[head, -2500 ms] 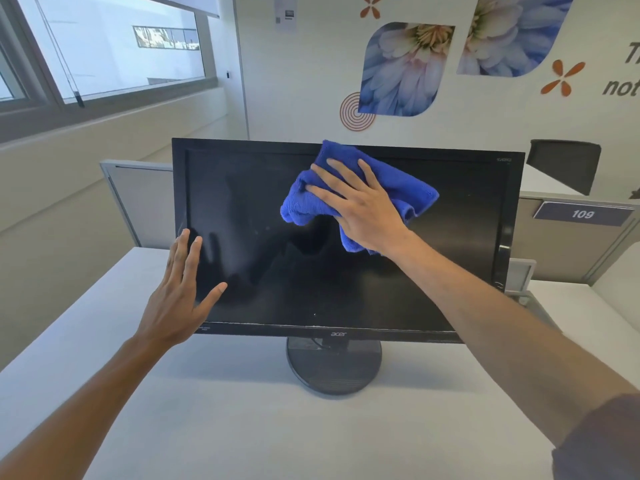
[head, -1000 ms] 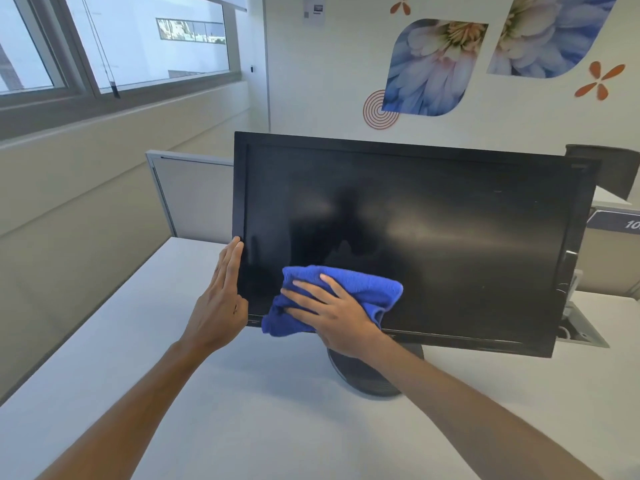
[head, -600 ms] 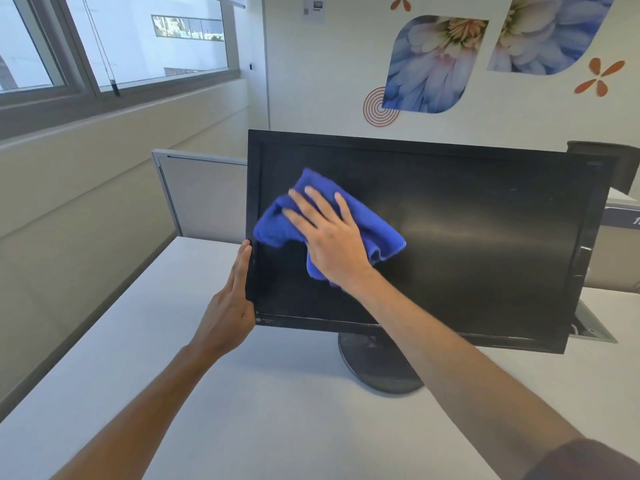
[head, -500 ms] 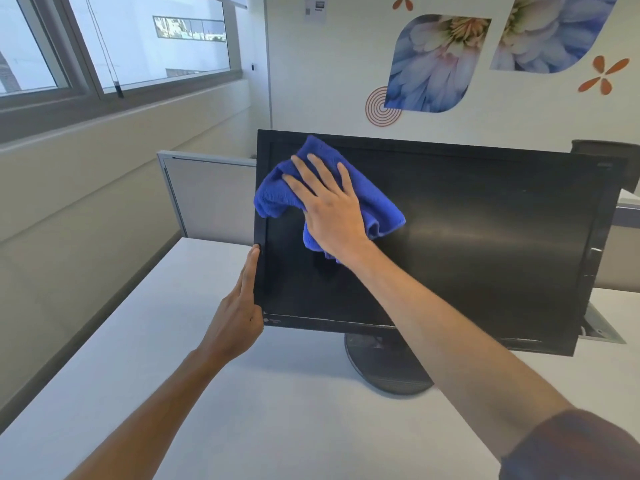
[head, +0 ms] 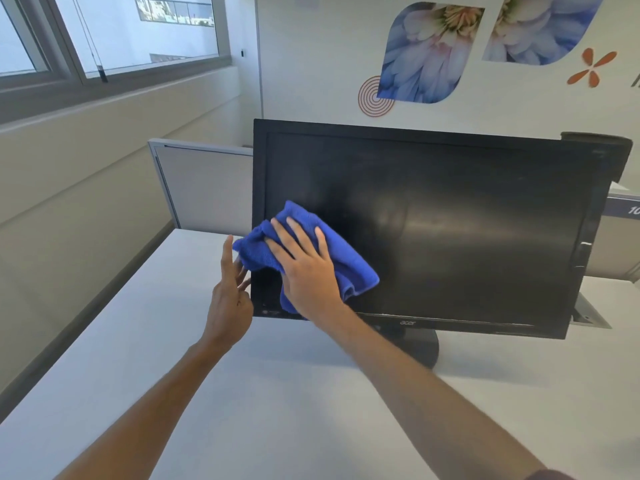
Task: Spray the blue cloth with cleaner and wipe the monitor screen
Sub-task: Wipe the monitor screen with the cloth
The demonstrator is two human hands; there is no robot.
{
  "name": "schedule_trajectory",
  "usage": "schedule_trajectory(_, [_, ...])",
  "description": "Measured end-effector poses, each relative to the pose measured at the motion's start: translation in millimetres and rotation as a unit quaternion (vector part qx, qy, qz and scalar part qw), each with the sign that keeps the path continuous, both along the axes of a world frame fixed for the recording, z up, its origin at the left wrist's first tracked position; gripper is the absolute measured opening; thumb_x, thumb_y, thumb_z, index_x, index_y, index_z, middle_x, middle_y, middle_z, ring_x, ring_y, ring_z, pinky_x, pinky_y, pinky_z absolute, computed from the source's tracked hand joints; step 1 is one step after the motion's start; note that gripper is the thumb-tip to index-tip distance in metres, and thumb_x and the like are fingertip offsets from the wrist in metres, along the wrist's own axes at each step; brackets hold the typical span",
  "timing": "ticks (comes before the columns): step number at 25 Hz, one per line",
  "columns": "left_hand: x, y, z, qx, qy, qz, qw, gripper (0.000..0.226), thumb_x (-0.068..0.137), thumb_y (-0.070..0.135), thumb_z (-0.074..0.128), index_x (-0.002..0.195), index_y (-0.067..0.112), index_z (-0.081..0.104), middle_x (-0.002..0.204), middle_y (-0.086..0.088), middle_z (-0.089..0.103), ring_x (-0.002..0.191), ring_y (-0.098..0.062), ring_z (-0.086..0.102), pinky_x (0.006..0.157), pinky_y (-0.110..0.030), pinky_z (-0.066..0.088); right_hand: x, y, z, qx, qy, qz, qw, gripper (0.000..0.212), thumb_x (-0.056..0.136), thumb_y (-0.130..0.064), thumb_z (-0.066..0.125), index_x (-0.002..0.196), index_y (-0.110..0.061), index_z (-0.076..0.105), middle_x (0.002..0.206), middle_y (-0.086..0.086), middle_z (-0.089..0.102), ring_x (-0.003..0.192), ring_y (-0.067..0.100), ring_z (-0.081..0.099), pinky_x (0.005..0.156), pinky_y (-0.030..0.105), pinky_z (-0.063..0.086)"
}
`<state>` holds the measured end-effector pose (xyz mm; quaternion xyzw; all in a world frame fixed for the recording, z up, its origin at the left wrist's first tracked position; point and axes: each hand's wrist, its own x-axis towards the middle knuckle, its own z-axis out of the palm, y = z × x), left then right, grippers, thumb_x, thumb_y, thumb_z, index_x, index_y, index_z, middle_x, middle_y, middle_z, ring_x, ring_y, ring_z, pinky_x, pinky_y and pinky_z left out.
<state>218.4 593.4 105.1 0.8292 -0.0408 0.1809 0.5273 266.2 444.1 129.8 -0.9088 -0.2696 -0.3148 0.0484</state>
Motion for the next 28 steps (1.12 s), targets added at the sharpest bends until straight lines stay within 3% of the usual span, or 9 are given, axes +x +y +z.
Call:
schedule_trajectory(1, [0.3,0.0,0.1,-0.021,0.007,0.015,1.000,0.091,0.089,-0.021,0.033,0.146,0.041,-0.001,0.140,0.013,0.038,0.121,-0.002,0.048,0.100,-0.017,0.043,-6.9,1.5,-10.8,-0.009,0.013,0.000,1.000,0.059,0.088,-0.020,0.054,0.146,-0.025,0.042,0.161,-0.004,0.028,0.151,0.021,0.013,0.122,0.049,0.001])
schedule_trajectory(3, [1.1,1.2,-3.1,-0.035,0.003,0.029,0.999,0.080,0.092,-0.016,0.034,0.151,0.028,0.003,0.133,0.003,0.048,0.105,0.009,0.057,0.091,-0.009,0.046,-21.7,3.9,-32.1,-0.032,0.032,-0.004,0.999,0.061,0.085,-0.023,0.061,0.144,-0.024,0.044,0.159,-0.004,0.030,0.150,0.021,0.014,0.122,0.049,0.002])
schedule_trajectory(7, [-6.4,4.0,-5.3,-0.029,-0.011,0.003,1.000,0.057,0.098,0.005,0.038,0.146,0.029,0.019,0.144,-0.007,0.046,0.119,-0.011,0.050,0.085,0.001,0.040,-50.4,10.0,-68.2,-0.025,0.071,-0.032,0.997,0.055,0.084,-0.028,0.067,0.136,-0.026,0.051,0.154,-0.005,0.039,0.148,0.020,0.023,0.120,0.050,0.009])
schedule_trajectory(9, [-9.9,7.0,-6.9,0.005,-0.017,-0.016,1.000,0.054,0.090,0.017,0.035,0.143,0.028,0.028,0.139,0.003,0.047,0.122,-0.011,0.047,0.095,-0.009,0.040,-62.2,12.3,-79.1,-0.020,0.090,-0.046,0.995,0.056,0.080,-0.028,0.070,0.134,-0.026,0.053,0.153,-0.005,0.041,0.146,0.021,0.029,0.119,0.051,0.013])
schedule_trajectory(12, [-5.8,12.1,-12.8,0.043,-0.007,-0.033,0.998,0.057,0.090,0.018,0.034,0.147,0.024,0.031,0.142,0.007,0.045,0.127,-0.013,0.046,0.104,-0.035,0.042,-73.4,17.4,-80.4,-0.003,0.116,-0.068,0.991,0.060,0.070,-0.025,0.077,0.127,-0.025,0.057,0.146,-0.004,0.047,0.139,0.022,0.039,0.115,0.051,0.031])
schedule_trajectory(15, [2.2,12.9,-14.9,0.094,0.004,-0.022,0.995,0.058,0.096,0.002,0.037,0.150,0.020,0.026,0.150,-0.005,0.042,0.133,-0.026,0.046,0.103,-0.038,0.043,-75.4,23.4,-70.2,0.013,0.137,-0.093,0.986,0.062,0.058,-0.026,0.082,0.116,-0.024,0.060,0.134,-0.003,0.053,0.129,0.021,0.045,0.102,0.045,0.045])
schedule_trajectory(18, [4.9,10.3,-14.0,0.138,-0.011,-0.022,0.990,0.058,0.099,0.008,0.038,0.152,0.023,0.021,0.152,-0.006,0.040,0.133,-0.030,0.047,0.104,-0.040,0.042,-73.6,24.4,-64.1,0.005,0.131,-0.107,0.986,0.055,0.059,-0.032,0.084,0.110,-0.025,0.064,0.125,-0.004,0.057,0.120,0.020,0.050,0.094,0.041,0.048])
schedule_trajectory(23, [-0.4,9.0,-18.1,0.306,-0.053,0.019,0.950,0.062,0.098,0.045,0.024,0.154,0.021,0.014,0.162,-0.002,0.010,0.149,-0.021,0.010,0.109,-0.042,0.031,-77.9,15.9,-63.8,0.000,0.128,-0.130,0.983,0.050,0.063,-0.033,0.082,0.109,-0.024,0.064,0.124,-0.003,0.059,0.118,0.020,0.053,0.093,0.041,0.049])
schedule_trajectory(28, [-3.1,14.5,-16.3,0.423,-0.042,0.041,0.904,0.067,0.094,0.036,0.028,0.155,0.020,0.006,0.163,0.003,0.000,0.150,-0.017,-0.002,0.119,-0.053,0.016,-82.4,-11.9,-63.1,-0.024,0.129,-0.160,0.978,0.057,0.057,-0.036,0.087,0.109,-0.023,0.068,0.125,0.001,0.062,0.117,0.021,0.057,0.092,0.043,0.050])
